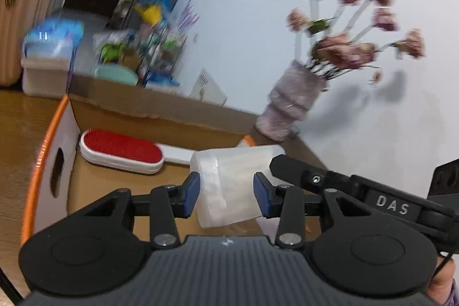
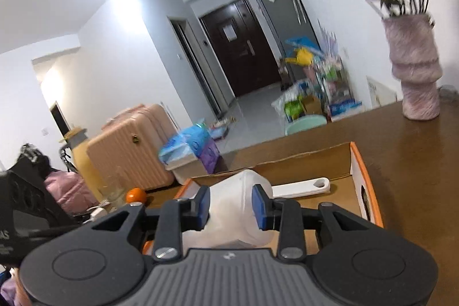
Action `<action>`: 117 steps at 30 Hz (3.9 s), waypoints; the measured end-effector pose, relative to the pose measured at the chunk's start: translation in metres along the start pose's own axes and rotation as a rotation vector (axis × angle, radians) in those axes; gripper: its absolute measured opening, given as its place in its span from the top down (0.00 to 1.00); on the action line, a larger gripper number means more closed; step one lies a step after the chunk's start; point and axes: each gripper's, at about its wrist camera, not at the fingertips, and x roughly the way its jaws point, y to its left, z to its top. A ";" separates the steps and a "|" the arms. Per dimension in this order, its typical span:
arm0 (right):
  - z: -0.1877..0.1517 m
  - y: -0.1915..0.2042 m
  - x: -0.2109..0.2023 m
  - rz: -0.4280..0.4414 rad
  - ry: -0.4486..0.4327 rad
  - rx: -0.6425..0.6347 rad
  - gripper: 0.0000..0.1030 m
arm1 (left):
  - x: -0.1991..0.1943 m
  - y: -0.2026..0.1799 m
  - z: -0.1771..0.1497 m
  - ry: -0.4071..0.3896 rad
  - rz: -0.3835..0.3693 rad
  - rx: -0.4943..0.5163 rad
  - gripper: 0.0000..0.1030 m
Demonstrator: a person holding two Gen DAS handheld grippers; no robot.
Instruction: Organize rigid objects
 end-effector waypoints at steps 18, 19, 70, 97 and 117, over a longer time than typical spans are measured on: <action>-0.008 -0.084 0.119 -0.104 0.187 0.151 0.38 | 0.107 0.051 0.022 0.194 0.169 -0.092 0.59; -0.006 -0.082 0.115 -0.102 0.185 0.140 0.38 | 0.100 0.048 0.025 0.182 0.168 -0.076 0.54; -0.132 0.103 -0.195 -0.248 -0.180 -0.487 0.09 | -0.233 -0.071 -0.157 -0.320 0.403 0.388 0.00; -0.254 0.092 -0.240 -0.361 -0.132 -0.351 0.08 | -0.266 -0.032 -0.263 -0.261 0.405 0.333 0.00; -0.196 0.038 -0.151 -0.386 -0.049 -0.347 0.15 | -0.128 -0.021 -0.183 -0.090 0.295 0.344 0.02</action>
